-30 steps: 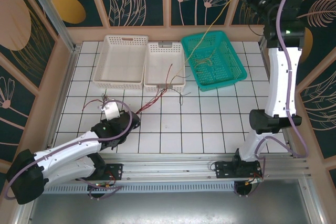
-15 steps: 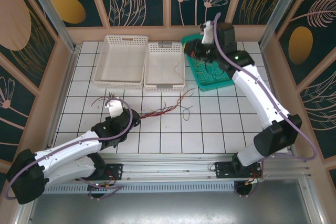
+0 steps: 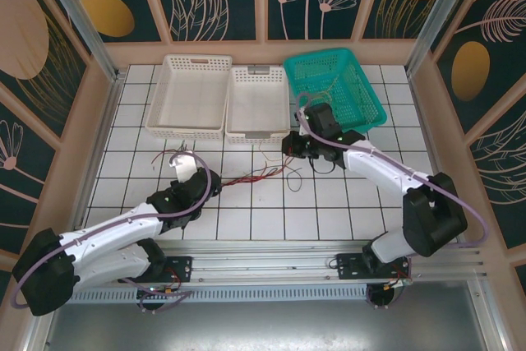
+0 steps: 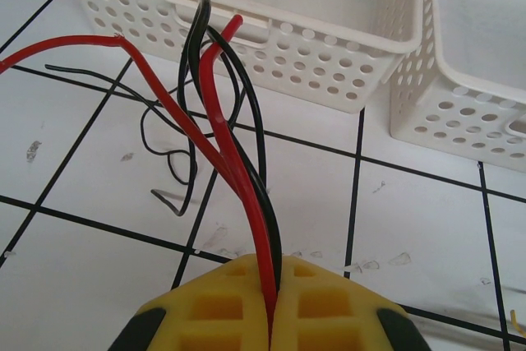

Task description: Untangle the cables

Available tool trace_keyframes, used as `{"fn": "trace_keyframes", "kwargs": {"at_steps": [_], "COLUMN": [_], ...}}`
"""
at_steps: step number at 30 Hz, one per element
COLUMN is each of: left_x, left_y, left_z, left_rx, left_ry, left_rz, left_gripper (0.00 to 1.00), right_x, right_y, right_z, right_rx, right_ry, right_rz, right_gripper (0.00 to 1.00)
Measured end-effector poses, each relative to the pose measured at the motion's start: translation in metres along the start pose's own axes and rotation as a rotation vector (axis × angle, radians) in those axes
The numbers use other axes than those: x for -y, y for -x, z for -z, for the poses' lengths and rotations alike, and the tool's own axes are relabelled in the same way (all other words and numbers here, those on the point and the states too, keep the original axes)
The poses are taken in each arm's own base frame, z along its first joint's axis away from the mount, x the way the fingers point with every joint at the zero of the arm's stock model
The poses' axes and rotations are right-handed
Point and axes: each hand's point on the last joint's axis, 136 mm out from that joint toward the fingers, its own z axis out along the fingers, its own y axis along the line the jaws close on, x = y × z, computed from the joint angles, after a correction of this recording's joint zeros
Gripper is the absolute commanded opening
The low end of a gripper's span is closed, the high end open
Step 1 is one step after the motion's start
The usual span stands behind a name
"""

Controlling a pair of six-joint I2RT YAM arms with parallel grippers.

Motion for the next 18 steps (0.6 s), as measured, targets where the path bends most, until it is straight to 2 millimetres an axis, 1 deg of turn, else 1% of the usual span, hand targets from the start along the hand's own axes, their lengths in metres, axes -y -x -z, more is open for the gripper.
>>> {"fn": "trace_keyframes", "kwargs": {"at_steps": [6, 10, 14, 18], "left_x": [0.001, 0.001, 0.001, 0.002], "left_y": [0.0, -0.001, 0.001, 0.004], "left_z": [0.0, 0.0, 0.002, 0.003], "left_rx": [-0.002, -0.004, 0.001, 0.006], "left_ry": [-0.003, -0.005, -0.011, -0.019], "left_rz": [0.0, 0.001, 0.009, 0.018], "left_gripper": [0.0, 0.0, 0.0, 0.0], "right_x": [0.027, 0.041, 0.048, 0.046], "right_y": [0.003, 0.007, 0.007, 0.011], "right_z": [-0.018, -0.026, -0.036, -0.039], "right_rx": [0.037, 0.058, 0.054, 0.066], "right_ry": [-0.104, -0.159, -0.168, -0.157], "right_rz": [-0.007, -0.004, -0.001, 0.01], "right_gripper": [0.0, 0.07, 0.14, 0.23]}}
